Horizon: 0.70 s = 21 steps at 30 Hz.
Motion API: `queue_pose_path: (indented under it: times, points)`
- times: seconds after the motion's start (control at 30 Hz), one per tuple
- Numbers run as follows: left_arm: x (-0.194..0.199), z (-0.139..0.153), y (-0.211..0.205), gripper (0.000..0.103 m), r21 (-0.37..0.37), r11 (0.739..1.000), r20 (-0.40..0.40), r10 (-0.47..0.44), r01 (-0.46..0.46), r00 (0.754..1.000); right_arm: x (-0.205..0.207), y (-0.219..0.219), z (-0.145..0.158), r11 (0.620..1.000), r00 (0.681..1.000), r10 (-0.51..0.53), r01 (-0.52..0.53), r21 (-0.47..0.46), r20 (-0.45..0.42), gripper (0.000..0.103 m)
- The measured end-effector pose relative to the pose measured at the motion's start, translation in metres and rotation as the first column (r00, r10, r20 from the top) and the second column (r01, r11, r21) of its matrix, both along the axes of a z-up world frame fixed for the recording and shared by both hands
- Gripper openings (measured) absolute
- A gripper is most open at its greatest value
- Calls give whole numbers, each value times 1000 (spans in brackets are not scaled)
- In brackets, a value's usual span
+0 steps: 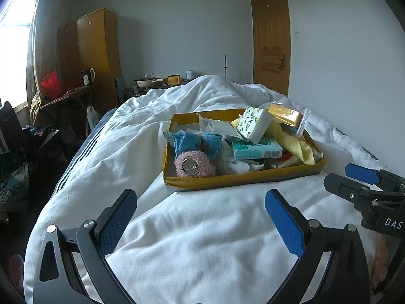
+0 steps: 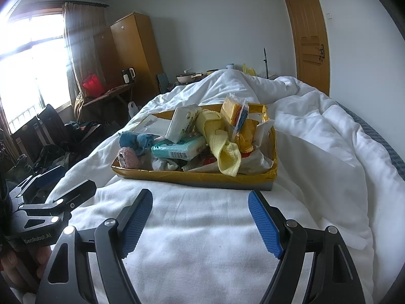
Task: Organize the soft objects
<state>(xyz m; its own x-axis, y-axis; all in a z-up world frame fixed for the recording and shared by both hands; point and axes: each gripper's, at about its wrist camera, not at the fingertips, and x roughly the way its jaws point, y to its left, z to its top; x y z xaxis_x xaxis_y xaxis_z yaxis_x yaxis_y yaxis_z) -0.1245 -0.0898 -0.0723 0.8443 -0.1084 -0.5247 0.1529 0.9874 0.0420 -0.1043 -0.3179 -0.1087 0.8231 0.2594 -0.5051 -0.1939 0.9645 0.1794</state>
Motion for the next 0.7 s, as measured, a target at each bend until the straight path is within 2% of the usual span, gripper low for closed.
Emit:
queue_pose_path:
  times: [0.7]
  points:
    - [-2, 0, -5, 101, 25, 999, -12, -21, 21, 1000, 1, 1, 0, 1000, 1000, -2, 2, -2, -4, 82]
